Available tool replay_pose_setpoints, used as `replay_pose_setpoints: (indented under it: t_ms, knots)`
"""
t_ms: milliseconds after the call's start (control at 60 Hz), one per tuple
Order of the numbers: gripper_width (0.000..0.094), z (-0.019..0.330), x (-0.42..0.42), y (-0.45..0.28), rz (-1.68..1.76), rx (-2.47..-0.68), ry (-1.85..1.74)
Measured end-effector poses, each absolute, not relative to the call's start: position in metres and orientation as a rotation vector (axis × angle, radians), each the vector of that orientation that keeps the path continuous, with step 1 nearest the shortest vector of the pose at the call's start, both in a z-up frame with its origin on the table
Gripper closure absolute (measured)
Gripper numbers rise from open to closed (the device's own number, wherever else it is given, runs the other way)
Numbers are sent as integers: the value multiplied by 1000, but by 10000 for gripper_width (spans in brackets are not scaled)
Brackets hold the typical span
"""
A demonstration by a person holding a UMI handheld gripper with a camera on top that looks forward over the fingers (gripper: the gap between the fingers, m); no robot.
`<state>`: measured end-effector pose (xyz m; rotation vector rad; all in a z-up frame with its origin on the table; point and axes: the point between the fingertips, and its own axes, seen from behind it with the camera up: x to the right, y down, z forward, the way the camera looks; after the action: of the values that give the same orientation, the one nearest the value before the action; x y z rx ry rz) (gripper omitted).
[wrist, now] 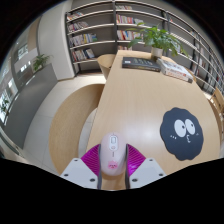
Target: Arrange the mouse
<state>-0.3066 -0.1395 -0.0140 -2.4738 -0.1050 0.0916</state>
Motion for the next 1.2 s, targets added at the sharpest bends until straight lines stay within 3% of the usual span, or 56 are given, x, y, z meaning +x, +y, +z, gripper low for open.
replay_pose_setpoints:
  t_ms: [67,150,400,533,600,683,900,1033,1200]
  knots:
    - [621,-6,-305,-140,107,-2477,-158]
    - [624,30,-294,-132,110,-2428,-184]
    - [623,230,-222,-47,91,-2105,-129]
    - [623,277,-154,-18,35,-2024,-105]
    - [625,268,-119,-12,16,-2040,-76]
    - [624,230,-79,-19,-14,-2110,-46]
    - [624,84,-38,-56,0,-2352,-9]
    - [624,20,-50,-77,41,-2446,-21]
    - [603,-11,-59,-83,50,-2466,-9]
